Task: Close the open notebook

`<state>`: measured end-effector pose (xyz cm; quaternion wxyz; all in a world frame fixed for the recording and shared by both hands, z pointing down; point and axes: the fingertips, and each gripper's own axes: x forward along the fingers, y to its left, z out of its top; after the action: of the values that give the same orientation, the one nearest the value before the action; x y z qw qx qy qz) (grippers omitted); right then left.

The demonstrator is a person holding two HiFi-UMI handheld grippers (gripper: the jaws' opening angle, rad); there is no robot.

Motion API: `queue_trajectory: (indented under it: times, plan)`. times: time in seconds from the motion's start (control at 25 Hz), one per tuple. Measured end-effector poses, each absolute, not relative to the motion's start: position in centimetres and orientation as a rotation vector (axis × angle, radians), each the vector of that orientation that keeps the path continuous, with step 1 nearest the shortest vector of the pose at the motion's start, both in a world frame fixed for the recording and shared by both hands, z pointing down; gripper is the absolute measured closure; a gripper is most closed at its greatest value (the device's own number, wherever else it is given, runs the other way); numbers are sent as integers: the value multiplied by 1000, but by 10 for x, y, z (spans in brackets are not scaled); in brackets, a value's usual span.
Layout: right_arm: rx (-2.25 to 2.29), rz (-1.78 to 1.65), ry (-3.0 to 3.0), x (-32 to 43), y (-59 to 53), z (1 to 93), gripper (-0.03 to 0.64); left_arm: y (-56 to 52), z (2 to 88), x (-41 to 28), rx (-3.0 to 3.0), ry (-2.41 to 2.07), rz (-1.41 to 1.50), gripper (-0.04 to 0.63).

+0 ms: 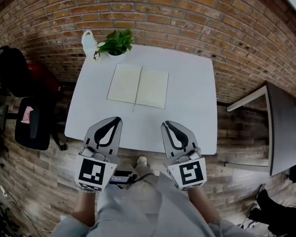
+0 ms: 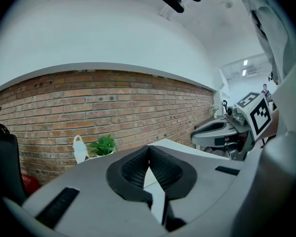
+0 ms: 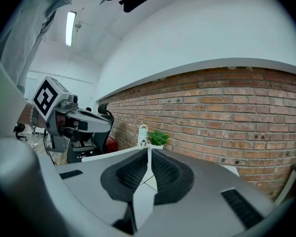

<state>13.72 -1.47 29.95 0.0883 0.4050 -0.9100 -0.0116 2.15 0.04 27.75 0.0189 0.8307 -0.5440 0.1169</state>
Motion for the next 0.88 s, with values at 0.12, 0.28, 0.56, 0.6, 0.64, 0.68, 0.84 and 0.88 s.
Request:
queue_trajectory:
  times: [0.12,0.28,0.56,0.6,0.64,0.68,0.84,0.88]
  plan:
    - [1211,-30,-2708,138,-17,299,566,-3,276,22,2584,-1686,370,577]
    - [1208,-13,-2709,135,-20,301,566,-6,279,20,2579,-1679,384,577]
    - [1216,-5,-2694,125,-28,303,566,-17,285,14,2600,-1633,409,577]
    - [1219,-5,-2693,123,-30,304,566,-19,287,13,2611,-1619,429,577]
    - [1220,0,-2689,121,-32,305,566,-21,289,13,2624,-1606,450,577]
    - [1222,7,-2686,119,-34,306,566,-23,290,12,2637,-1596,466,577]
    - [1213,30,-2664,109,-39,313,566,-34,290,5,2639,-1581,438,577]
    - [1214,29,-2664,107,-40,313,566,-36,292,3,2634,-1577,434,577]
